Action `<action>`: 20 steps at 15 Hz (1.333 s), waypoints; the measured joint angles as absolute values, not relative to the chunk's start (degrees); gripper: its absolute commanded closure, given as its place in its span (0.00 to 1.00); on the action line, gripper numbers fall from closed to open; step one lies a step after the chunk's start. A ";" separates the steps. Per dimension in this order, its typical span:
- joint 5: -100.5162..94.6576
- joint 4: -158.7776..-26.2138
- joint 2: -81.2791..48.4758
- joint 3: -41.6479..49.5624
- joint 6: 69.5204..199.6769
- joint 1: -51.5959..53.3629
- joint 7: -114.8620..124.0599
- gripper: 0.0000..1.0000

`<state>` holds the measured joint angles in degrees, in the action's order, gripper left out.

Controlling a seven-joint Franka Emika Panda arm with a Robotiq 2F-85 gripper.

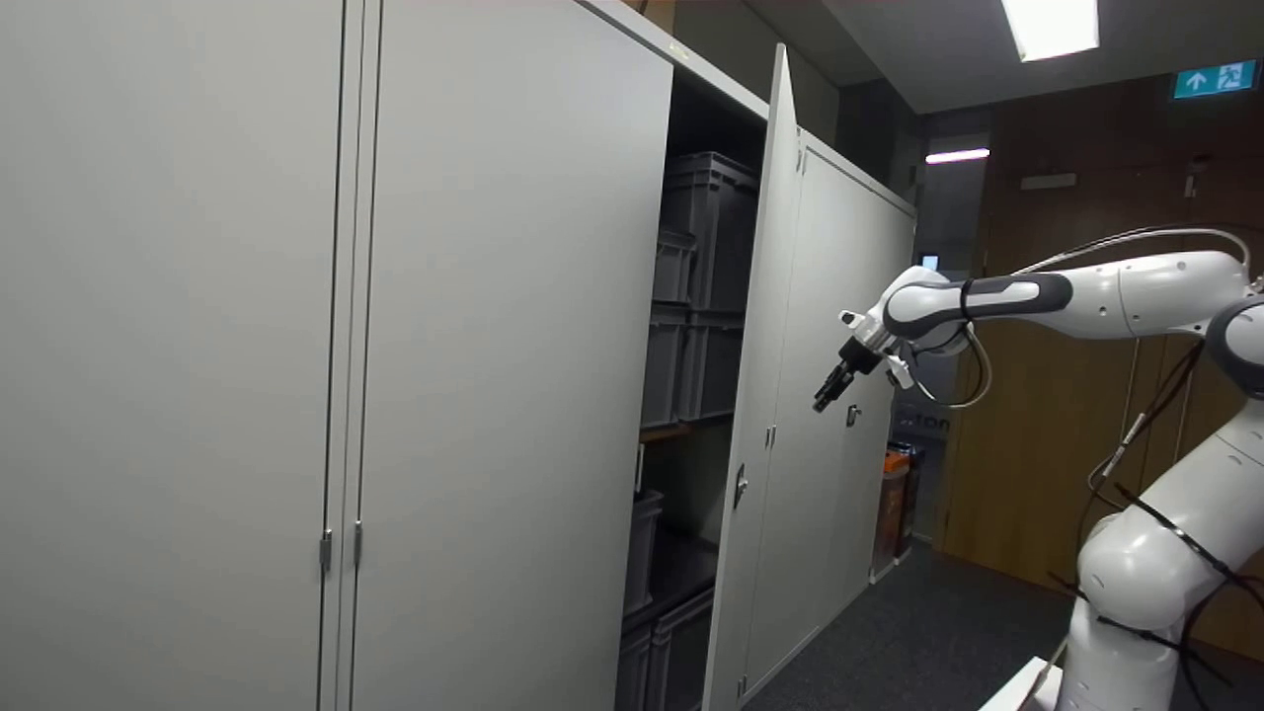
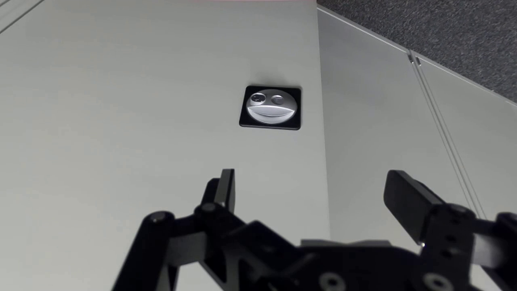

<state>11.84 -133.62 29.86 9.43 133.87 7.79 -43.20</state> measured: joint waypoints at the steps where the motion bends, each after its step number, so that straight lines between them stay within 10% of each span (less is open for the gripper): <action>1: 11.84 -133.62 29.80 9.43 133.87 7.79 -43.20 0.00; 20: 11.42 -132.77 24.30 7.34 146.79 8.13 -37.97 0.00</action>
